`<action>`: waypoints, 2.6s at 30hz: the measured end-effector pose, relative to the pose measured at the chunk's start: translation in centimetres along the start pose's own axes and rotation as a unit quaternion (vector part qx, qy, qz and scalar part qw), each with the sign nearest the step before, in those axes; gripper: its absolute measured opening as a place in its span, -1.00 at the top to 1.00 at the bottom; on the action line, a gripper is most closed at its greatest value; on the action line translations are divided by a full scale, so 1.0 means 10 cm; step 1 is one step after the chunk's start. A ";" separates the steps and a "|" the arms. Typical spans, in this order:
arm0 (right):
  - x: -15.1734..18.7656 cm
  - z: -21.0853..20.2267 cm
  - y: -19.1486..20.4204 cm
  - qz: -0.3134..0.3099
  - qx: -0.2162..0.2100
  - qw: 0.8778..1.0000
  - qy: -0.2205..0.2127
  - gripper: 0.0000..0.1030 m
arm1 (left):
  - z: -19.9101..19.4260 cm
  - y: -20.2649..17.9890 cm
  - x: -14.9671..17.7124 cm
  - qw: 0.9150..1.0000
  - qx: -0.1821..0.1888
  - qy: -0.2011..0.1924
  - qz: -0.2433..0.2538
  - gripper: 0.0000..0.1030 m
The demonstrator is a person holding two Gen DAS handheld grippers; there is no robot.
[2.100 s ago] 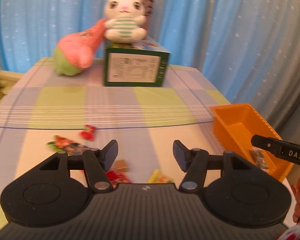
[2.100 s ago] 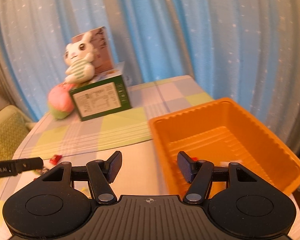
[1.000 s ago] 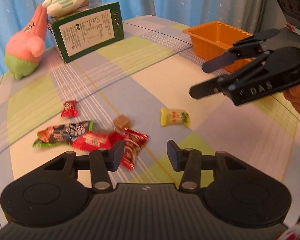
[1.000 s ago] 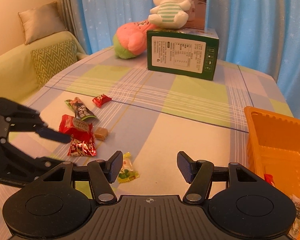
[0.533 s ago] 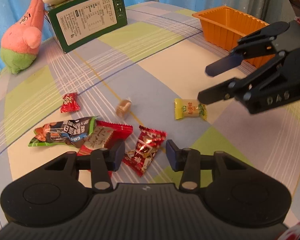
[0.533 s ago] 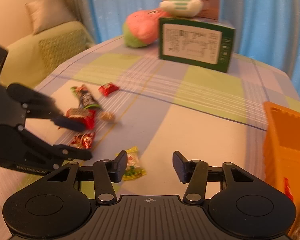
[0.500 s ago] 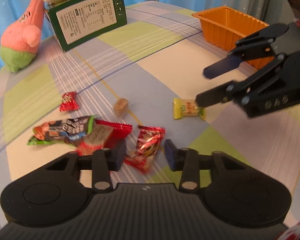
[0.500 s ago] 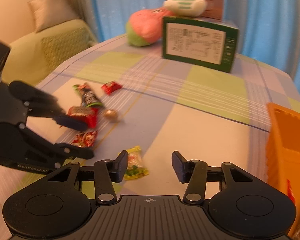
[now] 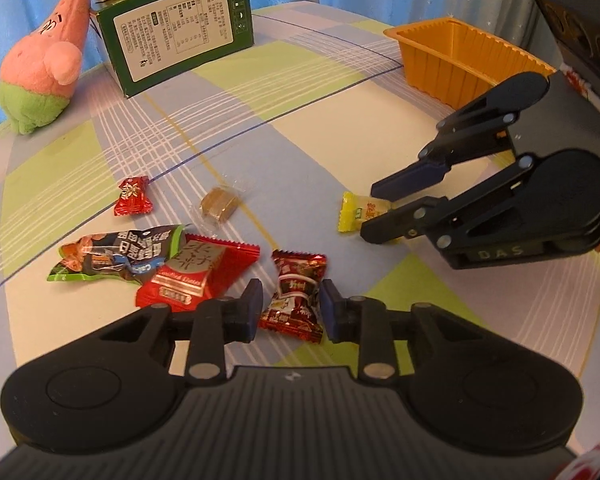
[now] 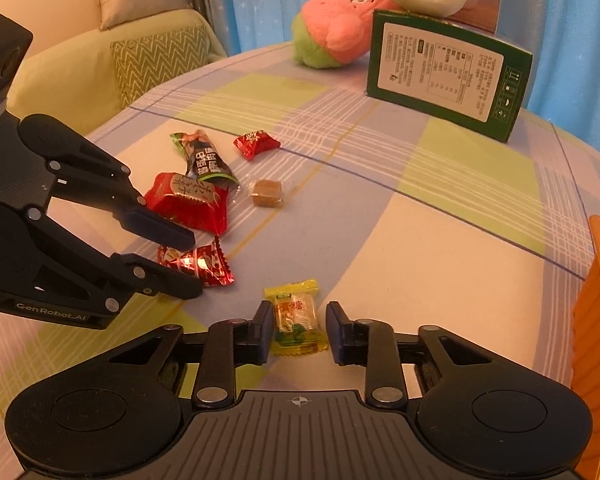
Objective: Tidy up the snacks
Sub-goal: 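Grasp the yellow candy packet with the right gripper while the left gripper grasps the dark red candy, then carry both candies over the orange tray and open both grippers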
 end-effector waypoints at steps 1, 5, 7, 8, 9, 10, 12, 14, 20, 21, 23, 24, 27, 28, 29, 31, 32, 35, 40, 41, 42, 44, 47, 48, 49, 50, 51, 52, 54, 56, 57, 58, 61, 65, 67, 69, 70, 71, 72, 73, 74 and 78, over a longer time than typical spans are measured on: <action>-0.01 0.00 0.00 0.000 0.001 1.000 0.002 0.54 | 0.00 -0.01 -0.01 1.000 0.001 -0.001 0.002 0.45; -0.02 0.00 0.03 -0.006 0.014 1.000 0.012 0.57 | 0.02 -0.02 -0.02 1.000 -0.002 -0.005 0.002 0.45; -0.03 -0.01 0.04 -0.007 0.015 1.000 0.013 0.57 | 0.03 -0.01 -0.02 1.000 -0.002 -0.004 -0.007 0.45; -0.03 -0.02 0.04 -0.006 0.015 1.000 0.013 0.58 | 0.03 0.00 -0.02 1.000 -0.002 -0.003 -0.012 0.44; -0.04 -0.03 0.04 -0.004 0.017 1.000 0.012 0.58 | 0.03 0.00 -0.03 1.000 -0.004 -0.001 -0.019 0.43; -0.05 -0.04 0.03 -0.002 0.018 1.000 0.010 0.58 | 0.03 0.01 -0.03 1.000 -0.007 0.001 -0.028 0.45; -0.05 -0.06 0.01 0.004 0.022 1.000 0.009 0.58 | 0.03 0.03 -0.04 0.998 -0.018 0.003 -0.052 0.56; -0.06 -0.08 -0.01 0.009 0.027 1.000 0.008 0.58 | 0.03 0.02 -0.05 0.998 -0.027 0.005 -0.057 0.62; -0.08 -0.20 -0.12 0.041 0.040 0.998 -0.002 0.58 | 0.00 -0.02 -0.07 0.996 -0.035 0.004 -0.082 0.66; -0.08 -0.23 -0.14 0.047 0.044 0.998 -0.004 0.58 | -0.02 -0.03 -0.09 0.995 -0.035 0.000 -0.088 0.66; -0.09 -0.30 -0.17 0.059 0.050 0.997 -0.011 0.58 | -0.06 -0.04 -0.13 0.994 -0.033 -0.010 -0.104 0.66; -0.10 -0.34 -0.19 0.065 0.053 0.996 -0.015 0.58 | -0.08 -0.04 -0.16 0.993 -0.031 -0.014 -0.113 0.66; -0.11 -0.47 -0.25 0.083 0.064 0.994 -0.027 0.58 | -0.15 -0.08 -0.24 0.990 -0.023 -0.028 -0.137 0.66; -0.10 -0.50 -0.27 0.088 0.068 0.993 -0.031 0.58 | -0.18 -0.10 -0.27 0.989 -0.022 -0.032 -0.144 0.66; -0.10 -0.54 -0.29 0.092 0.073 0.993 -0.035 0.58 | -0.21 -0.13 -0.30 0.988 -0.022 -0.037 -0.148 0.66; -0.10 -0.61 -0.33 0.093 0.088 0.991 -0.040 0.58 | -0.26 -0.19 -0.35 0.987 -0.023 -0.047 -0.151 0.66; -0.09 -0.65 -0.35 0.094 0.094 0.990 -0.043 0.58 | -0.29 -0.24 -0.39 0.987 -0.021 -0.053 -0.153 0.66; -0.06 -0.77 -0.44 0.116 0.105 0.986 -0.052 0.58 | -0.34 -0.36 -0.47 0.985 -0.011 -0.066 -0.158 0.66; 0.03 -1.00 -0.61 0.153 0.131 0.977 -0.066 0.58 | -0.39 -0.60 -0.60 0.984 0.006 -0.082 -0.155 0.66; 0.05 -1.05 -0.64 0.159 0.137 0.975 -0.069 0.58 | -0.39 -0.65 -0.62 0.984 0.010 -0.084 -0.154 0.66; 0.07 -1.10 -0.68 0.164 0.144 0.973 -0.071 0.58 | -0.39 -0.70 -0.65 0.984 0.014 -0.086 -0.153 0.66; 0.13 -1.20 -0.74 0.175 0.156 0.969 -0.077 0.58 | -0.38 -0.80 -0.69 0.985 0.024 -0.088 -0.150 0.66; 0.21 -1.35 -0.82 0.190 0.174 0.963 -0.084 0.58 | -0.38 -0.96 -0.76 0.985 0.036 -0.091 -0.142 0.66; 0.24 -1.40 -0.84 0.193 0.180 0.961 -0.087 0.58 | -0.38 -1.02 -0.78 0.985 0.040 -0.092 -0.139 0.66; 0.27 -1.45 -0.86 0.195 0.187 0.959 -0.088 0.58 | -0.37 -1.07 -0.80 0.985 0.045 -0.092 -0.136 0.66; 0.30 -1.49 -0.88 0.197 0.194 0.957 -0.090 0.58 | -0.37 -1.13 -0.82 0.985 0.050 -0.093 -0.134 0.66; 0.34 -1.54 -0.90 0.200 0.201 0.955 -0.091 0.58 | -0.37 -1.19 -0.85 0.985 0.055 -0.094 -0.131 0.66; 0.37 -1.58 -0.93 0.203 0.207 0.953 -0.091 0.58 | -0.37 -1.25 -0.88 0.985 0.060 -0.095 -0.128 0.66; 0.45 -1.65 -0.98 0.210 0.218 0.949 -0.090 0.58 | -0.38 -1.37 -0.93 0.985 0.067 -0.099 -0.122 0.66; 0.53 -1.73 -1.05 0.218 0.232 0.944 -0.088 0.58 | -0.39 -1.47 -0.97 0.985 0.074 -0.103 -0.116 0.66; 0.57 -1.76 -1.08 0.222 0.238 0.941 -0.087 0.58 | -0.38 -1.53 -0.99 0.985 0.078 -0.104 -0.113 0.66; 0.62 -1.79 -1.12 0.228 0.244 0.939 -0.085 0.58 | -0.37 -1.58 -1.01 0.985 0.082 -0.104 -0.111 0.66; 0.77 -1.88 -1.24 0.247 0.261 0.930 -0.080 0.58 | -0.34 -1.70 -1.06 0.985 0.092 -0.104 -0.106 0.66; 0.94 -1.98 -1.39 0.272 0.277 0.919 -0.071 0.58 | -0.28 -1.82 -1.12 0.984 0.102 -0.103 -0.103 0.66; 1.00 -2.01 -1.45 0.282 0.286 0.913 -0.062 0.58 | -0.25 -1.87 -1.16 0.984 0.105 -0.104 -0.100 0.66; 1.05 -2.02 -1.49 0.293 0.289 0.909 -0.057 0.58 | -0.23 -1.90 -1.19 0.984 0.106 -0.105 -0.099 0.66; 1.07 -2.03 -1.50 0.298 0.289 0.908 -0.056 0.58 | -0.22 -1.92 -1.21 0.984 0.107 -0.106 -0.099 0.66; 1.09 -2.03 -1.52 0.301 0.290 0.907 -0.055 0.58 | -0.20 -1.93 -1.23 0.983 0.108 -0.106 -0.099 0.66; 1.11 -2.04 -1.54 0.305 0.291 0.906 -0.054 0.58 | -0.19 -1.94 -1.25 0.983 0.109 -0.106 -0.100 0.66; 1.12 -2.05 -1.55 0.308 0.291 0.904 -0.053 0.58 | -0.18 -1.95 -1.27 0.983 0.109 -0.106 -0.100 0.66; 1.13 -2.06 -1.56 0.311 0.292 0.903 -0.054 0.58 | -0.17 -1.97 -1.29 0.983 0.111 -0.106 -0.101 0.66; 1.18 -2.09 -1.61 0.324 0.299 0.896 -0.053 0.58 | -0.11 -2.03 -1.38 0.982 0.120 -0.106 -0.102 0.66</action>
Point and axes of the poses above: each gripper's, at about its wrist camera, not at the fingertips, and z roughly the way its jaws point, y to its left, x to its underside, the point moved 7 cm from there along z, roughly the way its jaws point, and after that the axes turned 8 degrees about -z, right-handed, at the moved point
